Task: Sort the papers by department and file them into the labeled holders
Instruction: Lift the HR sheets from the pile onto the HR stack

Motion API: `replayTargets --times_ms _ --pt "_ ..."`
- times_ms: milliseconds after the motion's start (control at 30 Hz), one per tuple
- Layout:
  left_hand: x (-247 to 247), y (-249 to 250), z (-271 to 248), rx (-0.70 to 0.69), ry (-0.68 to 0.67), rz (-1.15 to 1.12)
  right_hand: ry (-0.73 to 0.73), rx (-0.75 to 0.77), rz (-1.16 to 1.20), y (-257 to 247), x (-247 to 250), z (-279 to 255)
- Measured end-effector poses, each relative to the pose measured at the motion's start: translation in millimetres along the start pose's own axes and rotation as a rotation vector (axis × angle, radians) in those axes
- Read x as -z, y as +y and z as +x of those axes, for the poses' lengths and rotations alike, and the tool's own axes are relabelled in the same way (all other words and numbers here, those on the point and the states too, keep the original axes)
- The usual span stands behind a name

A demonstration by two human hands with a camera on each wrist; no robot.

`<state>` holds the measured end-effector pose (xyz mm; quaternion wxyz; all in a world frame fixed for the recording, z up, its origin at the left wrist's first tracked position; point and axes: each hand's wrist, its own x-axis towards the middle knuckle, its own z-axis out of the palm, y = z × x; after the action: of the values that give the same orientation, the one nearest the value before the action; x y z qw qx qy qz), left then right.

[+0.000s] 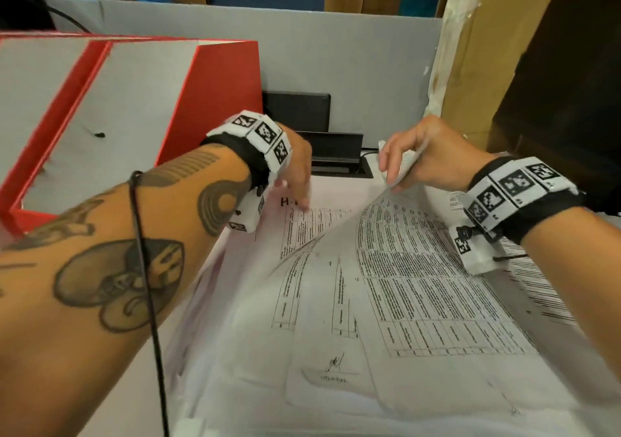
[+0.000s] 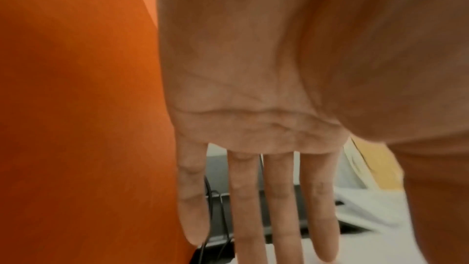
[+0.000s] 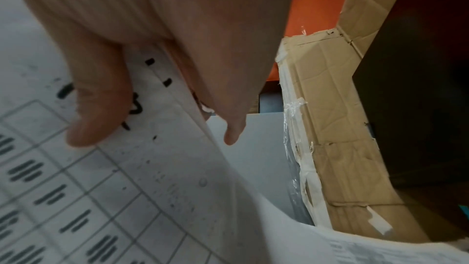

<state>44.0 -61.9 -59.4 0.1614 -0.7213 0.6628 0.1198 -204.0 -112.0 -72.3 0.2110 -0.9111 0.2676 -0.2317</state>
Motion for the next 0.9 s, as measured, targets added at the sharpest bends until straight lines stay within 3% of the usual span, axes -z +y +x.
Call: replayTargets --times_ms 67,133,333,700,800,900 --pt "-8.4 2.8 3.9 0.043 -0.008 0.130 0.000 0.032 0.049 2.1 -1.9 -1.4" --pt "-16.2 3.6 10.3 0.053 0.067 0.168 0.001 0.047 0.065 3.8 -3.6 -2.7" --pt "-17.3 -6.3 17.1 0.037 0.244 0.117 0.029 -0.015 0.001 2.1 -14.1 3.7" --pt "10.9 -5.3 -10.6 0.010 0.423 0.107 -0.026 -0.145 -0.120 -15.1 -34.4 21.0" --pt "19.9 -1.6 -19.9 -0.129 0.487 -0.007 -0.022 -0.148 -0.126 -20.4 -37.6 22.1" --pt "27.7 3.1 -28.1 -0.283 0.429 -0.165 0.045 -0.126 -0.128 -20.3 -38.0 20.9"
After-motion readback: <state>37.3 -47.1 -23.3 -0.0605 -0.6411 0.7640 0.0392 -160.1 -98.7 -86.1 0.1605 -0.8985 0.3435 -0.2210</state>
